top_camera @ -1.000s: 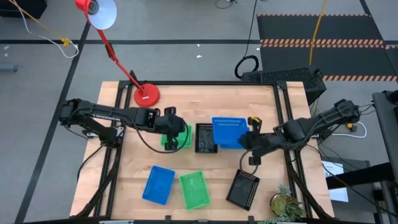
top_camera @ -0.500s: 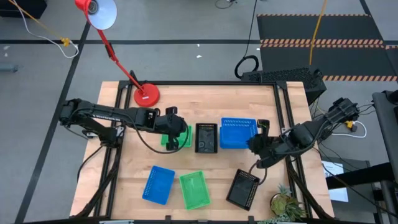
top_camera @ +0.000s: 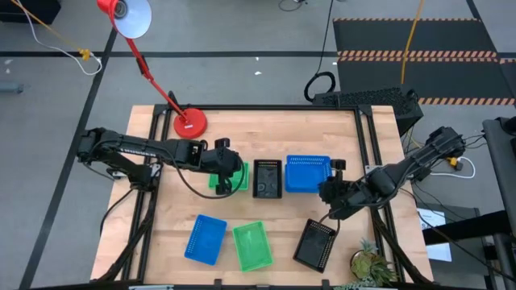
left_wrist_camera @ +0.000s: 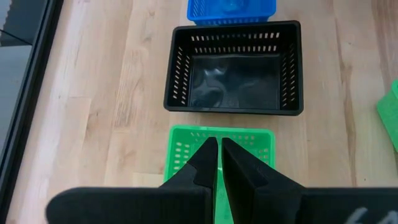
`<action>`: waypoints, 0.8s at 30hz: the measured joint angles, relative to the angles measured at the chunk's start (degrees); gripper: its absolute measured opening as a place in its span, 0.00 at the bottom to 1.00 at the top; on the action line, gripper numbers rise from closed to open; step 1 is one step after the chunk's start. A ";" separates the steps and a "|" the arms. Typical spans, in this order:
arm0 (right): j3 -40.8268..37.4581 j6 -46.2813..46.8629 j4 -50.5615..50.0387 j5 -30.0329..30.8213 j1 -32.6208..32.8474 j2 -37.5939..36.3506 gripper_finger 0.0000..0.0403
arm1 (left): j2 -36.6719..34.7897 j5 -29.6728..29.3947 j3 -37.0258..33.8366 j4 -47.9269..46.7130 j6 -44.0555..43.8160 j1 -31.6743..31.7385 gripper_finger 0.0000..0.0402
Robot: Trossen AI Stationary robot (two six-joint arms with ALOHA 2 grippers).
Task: Stack baskets by color
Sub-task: Stack the top blue bin on the middle blue bin
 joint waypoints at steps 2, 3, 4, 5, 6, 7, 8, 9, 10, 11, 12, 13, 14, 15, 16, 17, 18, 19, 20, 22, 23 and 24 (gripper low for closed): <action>-1.80 -1.29 2.10 -0.01 -0.19 0.00 0.02 | 0.00 0.01 0.00 0.02 -0.09 0.00 0.06; -2.71 -1.90 3.04 -0.02 -0.39 0.00 0.02 | 0.00 -0.01 0.00 0.04 -0.11 0.00 0.06; -3.59 -2.32 3.97 0.00 -0.55 0.00 0.02 | 0.00 -0.01 0.00 0.04 -0.17 0.00 0.06; -4.51 -2.56 4.82 -0.01 -0.87 0.00 0.02 | 0.00 -0.01 0.00 0.04 -0.35 0.00 0.06; -5.45 -2.80 5.52 0.00 -1.21 0.00 0.02 | 0.00 -0.01 0.00 0.04 -0.50 0.00 0.06; -6.39 -2.89 6.14 0.00 -1.56 0.00 0.02 | 0.00 0.00 0.00 0.05 -0.57 0.00 0.06; -7.26 -2.90 6.58 -0.02 -1.94 0.00 0.02 | 0.00 -0.01 0.00 0.07 -0.59 0.00 0.06; -8.24 -2.92 7.26 -0.04 -2.26 0.00 0.02 | 0.00 0.00 0.00 0.07 -0.63 0.00 0.06; -9.25 -3.08 8.10 -0.03 -2.61 0.00 0.02 | 0.00 -0.01 0.00 0.07 -0.70 0.00 0.06; -10.24 -3.53 9.01 -0.04 -2.93 0.00 0.02 | 0.00 -0.01 0.00 0.07 -0.70 0.00 0.06; -11.24 -4.11 9.94 -0.09 -3.15 0.00 0.02 | 0.00 0.01 0.00 0.07 -0.70 0.00 0.06; -12.18 -4.76 10.93 -0.15 -3.38 0.00 0.02 | 0.00 -0.01 0.00 0.07 -0.70 0.00 0.06; -13.06 -5.42 12.05 -0.36 -3.58 0.00 0.02 | 0.00 0.01 0.00 0.08 -0.70 0.00 0.06; -13.92 -5.98 13.41 -1.02 -3.85 0.00 0.02 | 0.00 0.01 0.00 0.07 -0.70 0.00 0.06; -14.76 -6.45 14.74 -1.62 -4.17 0.00 0.02 | 0.00 -0.01 0.00 0.08 -0.70 0.00 0.06; -15.37 -6.72 15.78 -1.79 -4.40 0.00 0.02 | 0.00 0.00 0.00 0.09 -0.70 0.00 0.06; -15.90 -6.76 16.66 -1.77 -4.58 0.00 0.02 | 0.00 0.00 0.00 0.07 -0.70 0.00 0.06; -16.36 -6.82 17.34 -1.77 -4.75 0.00 0.03 | 0.00 0.01 0.00 0.07 -0.70 0.00 0.06; -16.82 -6.81 17.83 -1.79 -4.96 -0.02 0.03 | 0.00 0.01 0.00 0.09 -0.70 0.00 0.06; -17.54 -6.65 18.70 -1.85 -5.25 -0.02 0.03 | 0.00 -0.01 0.00 0.09 -0.70 0.00 0.06; -17.78 -6.26 18.78 -2.11 -5.34 -0.02 0.03 | 0.00 -0.01 0.00 0.09 -0.70 0.00 0.06; -17.98 -5.85 18.78 -2.71 -5.49 -0.02 0.03 | 0.00 0.01 0.00 0.09 -0.70 0.00 0.06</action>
